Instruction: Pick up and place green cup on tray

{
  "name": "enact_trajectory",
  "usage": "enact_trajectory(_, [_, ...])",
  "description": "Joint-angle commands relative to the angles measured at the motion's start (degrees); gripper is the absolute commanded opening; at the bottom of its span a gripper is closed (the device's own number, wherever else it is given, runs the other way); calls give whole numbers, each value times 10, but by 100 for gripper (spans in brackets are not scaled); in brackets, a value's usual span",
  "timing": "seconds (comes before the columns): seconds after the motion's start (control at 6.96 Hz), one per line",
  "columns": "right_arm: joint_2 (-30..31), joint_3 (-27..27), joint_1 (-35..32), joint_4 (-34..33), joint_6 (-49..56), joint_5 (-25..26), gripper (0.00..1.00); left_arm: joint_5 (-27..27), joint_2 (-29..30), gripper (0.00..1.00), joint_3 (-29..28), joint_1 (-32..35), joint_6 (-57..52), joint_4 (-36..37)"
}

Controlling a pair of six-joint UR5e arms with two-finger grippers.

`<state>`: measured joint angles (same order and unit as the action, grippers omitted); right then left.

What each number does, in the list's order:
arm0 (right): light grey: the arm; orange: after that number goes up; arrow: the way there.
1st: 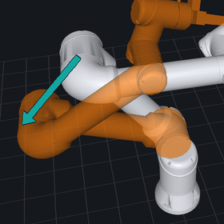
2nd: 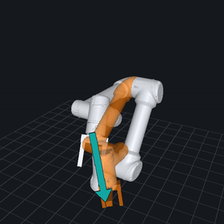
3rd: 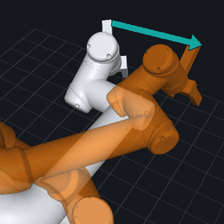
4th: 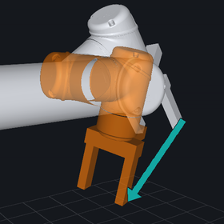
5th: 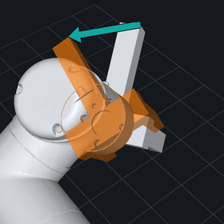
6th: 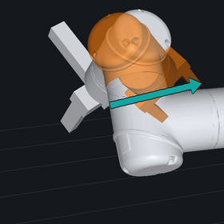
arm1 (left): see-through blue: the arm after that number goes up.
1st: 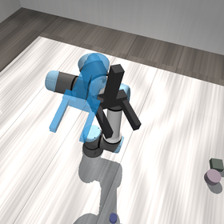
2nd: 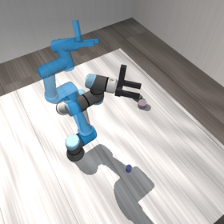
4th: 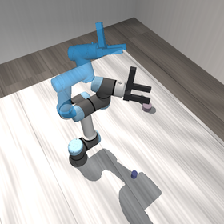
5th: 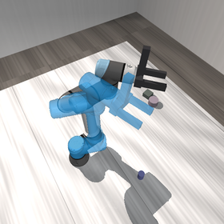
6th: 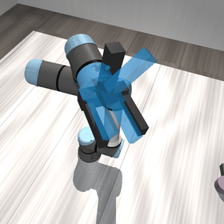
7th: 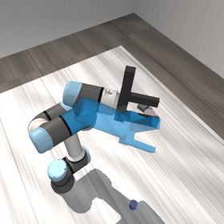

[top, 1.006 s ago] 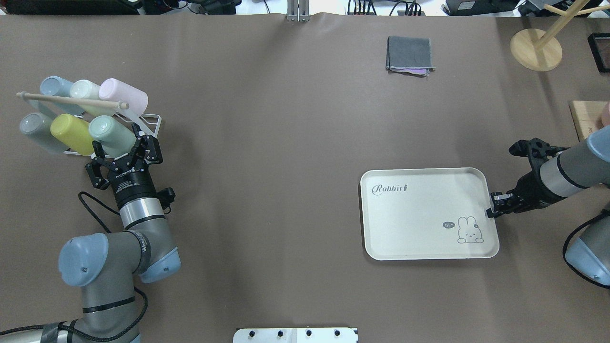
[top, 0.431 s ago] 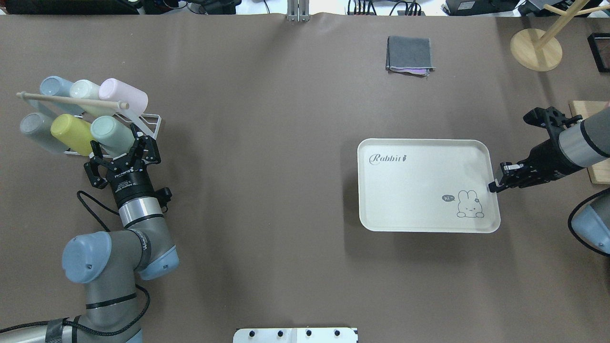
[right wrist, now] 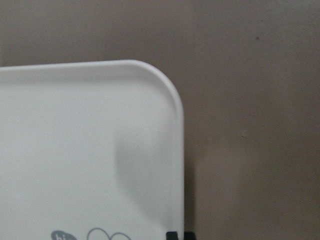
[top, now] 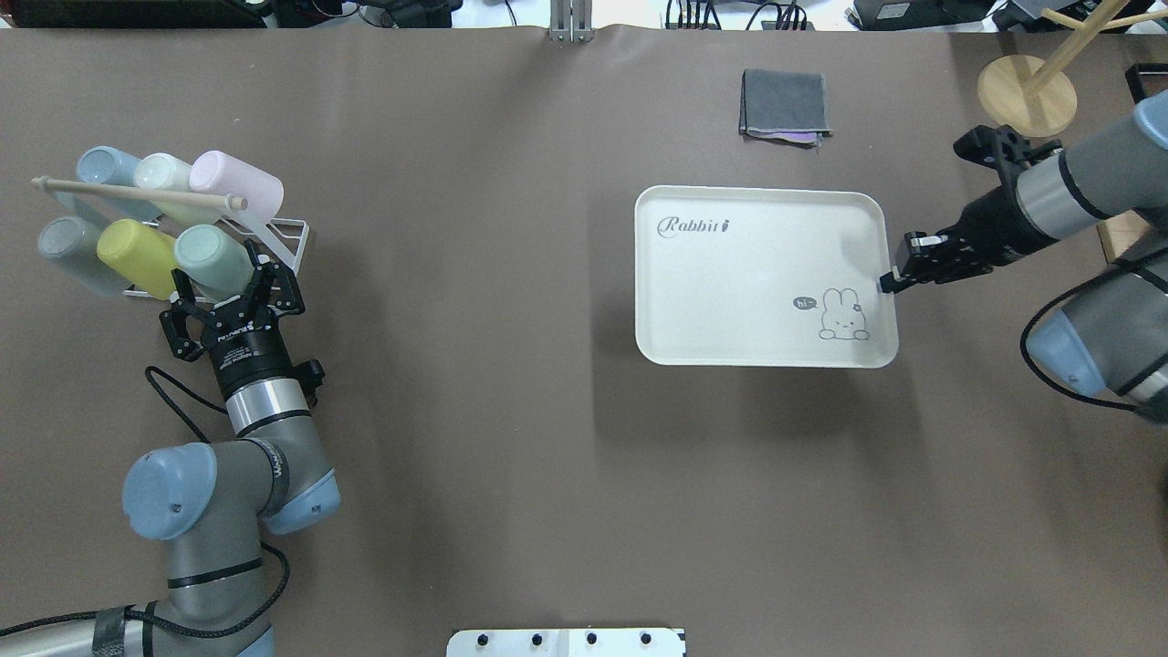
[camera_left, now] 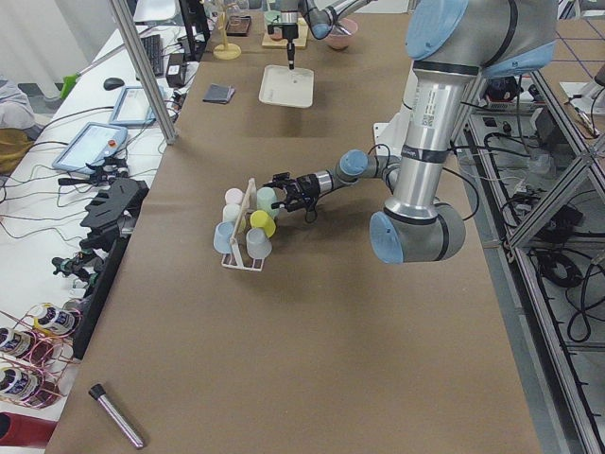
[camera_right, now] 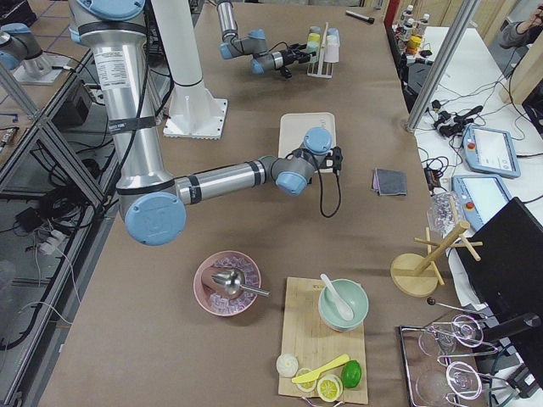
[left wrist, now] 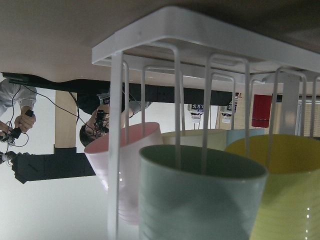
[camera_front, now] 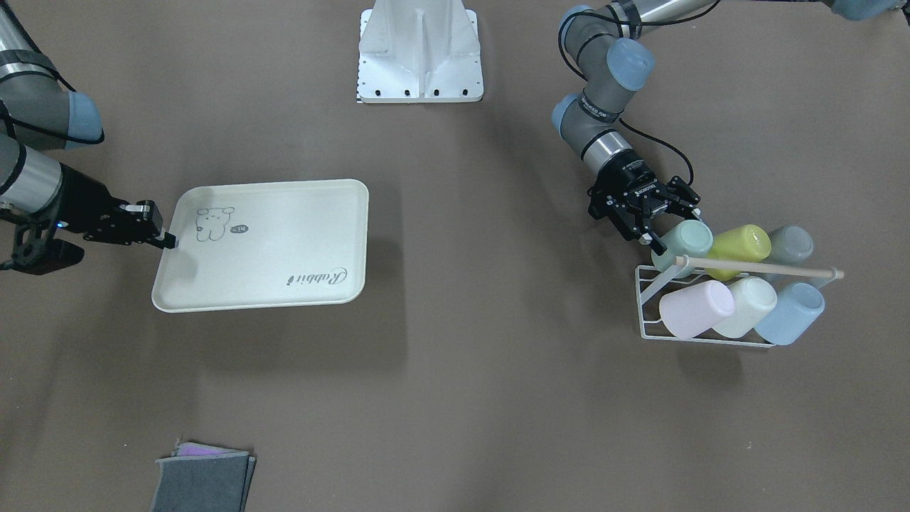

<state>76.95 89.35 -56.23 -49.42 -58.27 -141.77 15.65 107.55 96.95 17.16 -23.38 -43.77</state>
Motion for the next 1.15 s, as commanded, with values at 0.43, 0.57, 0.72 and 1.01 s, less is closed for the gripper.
enact_trajectory(0.43, [-164, -100, 130, -33, -133, 82, 0, 1, -6, 87, 3, 17, 1, 0])
enact_trajectory(0.57, [-173, -102, 145, -40, -135, 88, 0, 0, -6, 87, 0, 19, 0, -1])
enact_trajectory(0.72, [-174, -102, 156, -39, -135, 102, 0, 0, -3, 87, -4, 19, 0, -2])
enact_trajectory(1.01, [-178, -102, 165, -39, -135, 109, 0, -1, 2, 88, -14, 20, 0, -4])
